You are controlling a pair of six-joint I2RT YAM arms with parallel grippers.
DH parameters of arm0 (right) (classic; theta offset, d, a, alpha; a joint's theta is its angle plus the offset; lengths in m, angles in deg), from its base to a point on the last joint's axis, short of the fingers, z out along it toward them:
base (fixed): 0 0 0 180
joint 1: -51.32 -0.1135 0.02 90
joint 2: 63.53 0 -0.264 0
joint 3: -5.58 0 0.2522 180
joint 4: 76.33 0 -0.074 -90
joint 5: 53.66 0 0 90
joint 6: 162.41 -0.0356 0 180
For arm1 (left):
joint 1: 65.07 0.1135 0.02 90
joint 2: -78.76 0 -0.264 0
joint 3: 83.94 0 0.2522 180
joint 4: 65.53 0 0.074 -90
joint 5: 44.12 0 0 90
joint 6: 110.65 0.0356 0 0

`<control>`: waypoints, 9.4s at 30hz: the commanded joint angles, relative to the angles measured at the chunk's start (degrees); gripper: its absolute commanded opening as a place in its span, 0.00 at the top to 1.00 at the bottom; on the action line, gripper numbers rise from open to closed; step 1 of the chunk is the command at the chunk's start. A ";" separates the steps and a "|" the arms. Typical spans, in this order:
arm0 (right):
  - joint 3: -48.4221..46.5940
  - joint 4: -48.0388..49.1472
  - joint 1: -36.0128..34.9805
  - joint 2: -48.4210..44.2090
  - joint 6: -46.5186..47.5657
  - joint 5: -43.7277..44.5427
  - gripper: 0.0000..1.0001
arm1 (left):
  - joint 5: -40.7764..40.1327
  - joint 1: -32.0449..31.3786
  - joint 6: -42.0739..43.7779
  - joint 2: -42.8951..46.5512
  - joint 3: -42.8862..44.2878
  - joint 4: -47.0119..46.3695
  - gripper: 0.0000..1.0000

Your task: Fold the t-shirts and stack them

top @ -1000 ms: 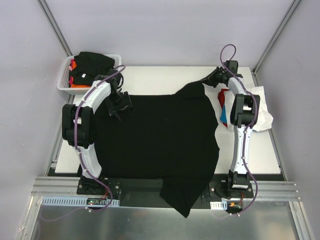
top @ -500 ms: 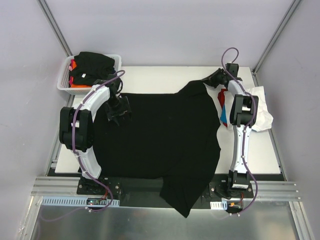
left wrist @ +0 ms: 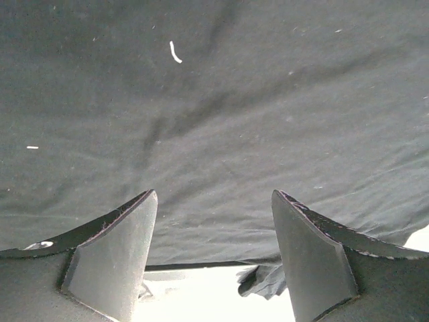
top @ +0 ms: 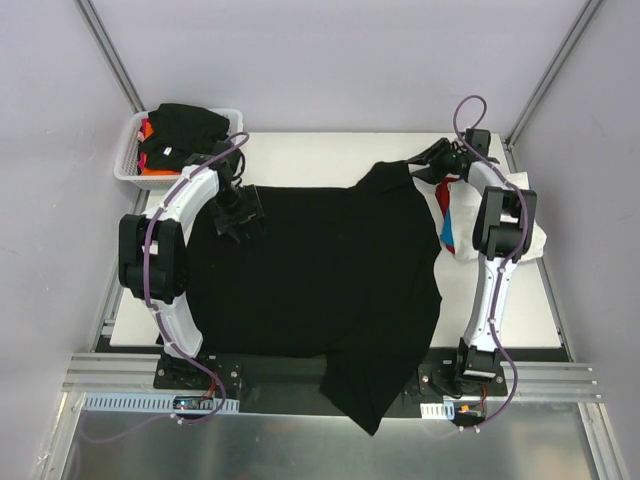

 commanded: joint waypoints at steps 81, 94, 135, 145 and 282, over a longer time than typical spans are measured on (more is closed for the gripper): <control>11.68 -41.72 -19.50 -25.18 26.63 24.55 0.94 | -26.49 -0.91 0.25 -1.04 0.88 -4.31 0.79; 20.27 -39.26 -19.14 -30.18 27.77 18.83 0.99 | -7.17 5.88 4.44 -4.39 5.31 -6.42 0.74; 25.03 -39.44 -22.22 -22.10 30.59 12.68 0.98 | -19.73 -3.27 5.42 -6.85 -9.39 -3.52 0.76; 24.68 -35.22 -21.87 -19.20 30.24 12.41 0.98 | -19.38 -3.27 6.21 -8.60 -8.16 -4.84 0.76; 46.55 -43.04 -20.20 -56.64 31.12 14.08 0.65 | -11.80 34.08 0.24 10.73 -27.66 1.76 0.52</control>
